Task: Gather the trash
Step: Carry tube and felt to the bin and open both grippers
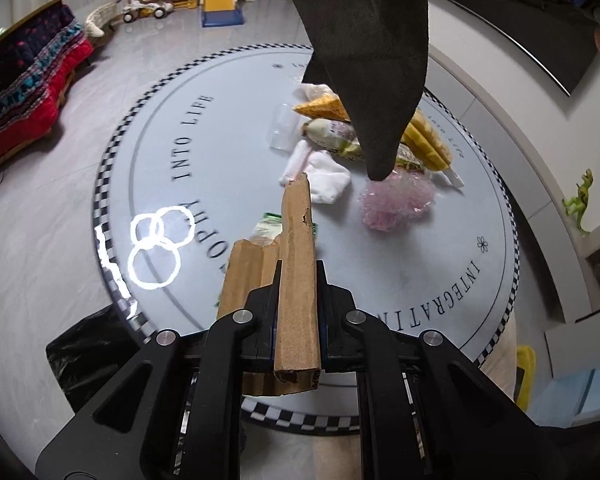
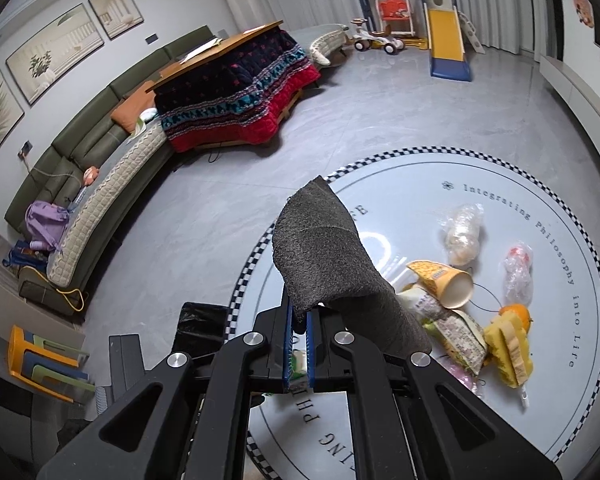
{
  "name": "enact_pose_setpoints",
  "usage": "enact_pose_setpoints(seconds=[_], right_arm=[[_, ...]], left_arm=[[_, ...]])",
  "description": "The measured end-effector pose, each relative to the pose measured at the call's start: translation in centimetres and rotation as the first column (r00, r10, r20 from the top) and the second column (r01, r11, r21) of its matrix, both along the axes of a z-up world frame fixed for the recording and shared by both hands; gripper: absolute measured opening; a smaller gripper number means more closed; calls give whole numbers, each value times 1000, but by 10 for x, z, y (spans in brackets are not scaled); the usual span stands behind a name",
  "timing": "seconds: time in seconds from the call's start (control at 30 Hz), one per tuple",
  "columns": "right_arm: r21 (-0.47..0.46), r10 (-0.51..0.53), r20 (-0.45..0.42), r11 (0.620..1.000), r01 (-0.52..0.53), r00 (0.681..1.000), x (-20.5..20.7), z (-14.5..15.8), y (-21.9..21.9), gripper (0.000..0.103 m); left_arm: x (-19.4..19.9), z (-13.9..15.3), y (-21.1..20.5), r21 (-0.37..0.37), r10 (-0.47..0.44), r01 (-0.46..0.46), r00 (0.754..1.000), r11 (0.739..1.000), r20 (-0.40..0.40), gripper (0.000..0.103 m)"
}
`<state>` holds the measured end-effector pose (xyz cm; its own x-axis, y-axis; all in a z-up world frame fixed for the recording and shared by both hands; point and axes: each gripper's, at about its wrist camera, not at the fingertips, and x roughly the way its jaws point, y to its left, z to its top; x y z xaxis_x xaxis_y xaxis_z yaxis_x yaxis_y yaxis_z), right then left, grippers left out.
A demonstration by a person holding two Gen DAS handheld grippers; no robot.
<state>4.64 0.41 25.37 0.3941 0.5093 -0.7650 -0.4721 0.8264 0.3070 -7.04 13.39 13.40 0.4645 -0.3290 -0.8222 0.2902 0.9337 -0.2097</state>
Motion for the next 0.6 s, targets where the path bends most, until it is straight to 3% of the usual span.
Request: enact_pose_setpoints(seconds=[0.27, 0.6], right_arm=[[-1, 146, 22, 989, -146, 989, -32, 12, 79, 6], [-13, 332, -25, 943, -333, 943, -82, -8, 176, 6]], left_arm=[[-42, 25, 72, 5, 169, -170, 984, 986, 50, 12], [-105, 29, 152, -4, 382, -382, 922, 924, 65, 12]])
